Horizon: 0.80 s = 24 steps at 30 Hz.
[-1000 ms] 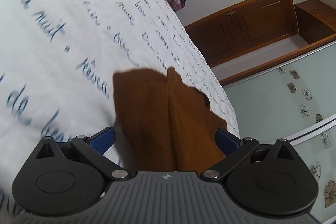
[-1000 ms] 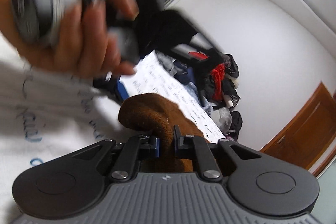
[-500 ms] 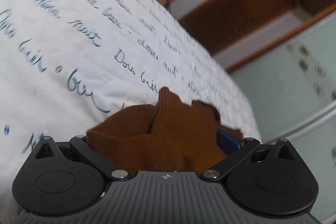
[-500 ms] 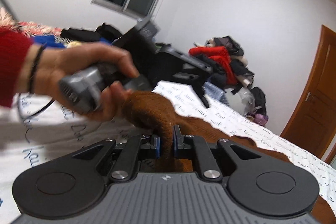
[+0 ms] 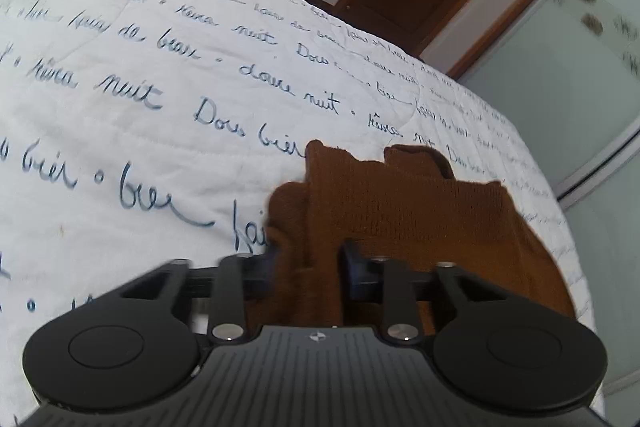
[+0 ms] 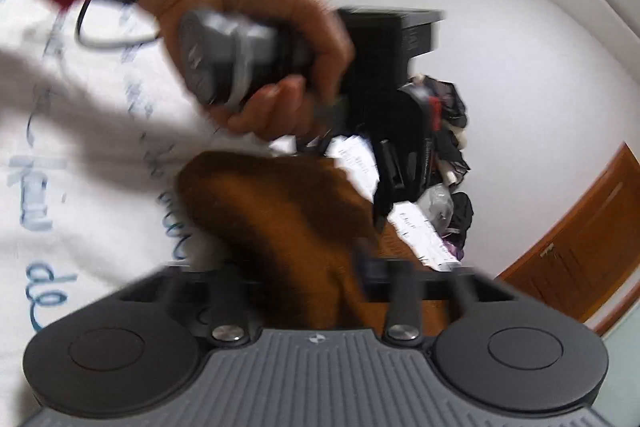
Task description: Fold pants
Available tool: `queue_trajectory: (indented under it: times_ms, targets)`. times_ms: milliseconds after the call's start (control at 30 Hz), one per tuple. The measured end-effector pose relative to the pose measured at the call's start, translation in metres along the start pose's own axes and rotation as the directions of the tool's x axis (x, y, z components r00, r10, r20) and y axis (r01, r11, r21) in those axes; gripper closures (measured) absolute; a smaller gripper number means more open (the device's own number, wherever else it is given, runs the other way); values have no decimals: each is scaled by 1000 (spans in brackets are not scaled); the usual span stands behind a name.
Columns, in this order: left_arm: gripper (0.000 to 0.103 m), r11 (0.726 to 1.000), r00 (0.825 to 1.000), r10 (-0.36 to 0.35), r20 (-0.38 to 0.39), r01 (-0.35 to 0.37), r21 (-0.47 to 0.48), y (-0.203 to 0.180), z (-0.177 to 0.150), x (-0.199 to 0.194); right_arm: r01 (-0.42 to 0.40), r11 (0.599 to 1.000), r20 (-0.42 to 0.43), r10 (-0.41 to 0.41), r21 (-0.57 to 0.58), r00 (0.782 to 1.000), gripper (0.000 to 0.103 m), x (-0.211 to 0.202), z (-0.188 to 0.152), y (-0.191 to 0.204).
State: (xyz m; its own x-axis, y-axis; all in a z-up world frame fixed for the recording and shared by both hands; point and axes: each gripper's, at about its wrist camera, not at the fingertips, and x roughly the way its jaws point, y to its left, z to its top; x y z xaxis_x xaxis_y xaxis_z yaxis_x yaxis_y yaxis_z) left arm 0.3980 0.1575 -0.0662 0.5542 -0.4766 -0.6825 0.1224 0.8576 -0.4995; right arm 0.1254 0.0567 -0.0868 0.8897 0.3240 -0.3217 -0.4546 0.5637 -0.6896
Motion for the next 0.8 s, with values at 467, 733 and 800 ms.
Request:
queue_trajectory:
  times_ms: [467,733,800]
  targets:
    - [87,1000,991,11,135,-8,-28,-39,-1,-38,-154,862,103,119,483,988,93,-37,-12,-85]
    - [87,1000,984,16,180,-20,18,-92,4,-46,-226,663,166,153,714,974,94,-58,-46,-139]
    - [87,1000,982,10,188,-16,27,-104,4,-45,-227,631,171,150,742,974,95,-53,-48,-148]
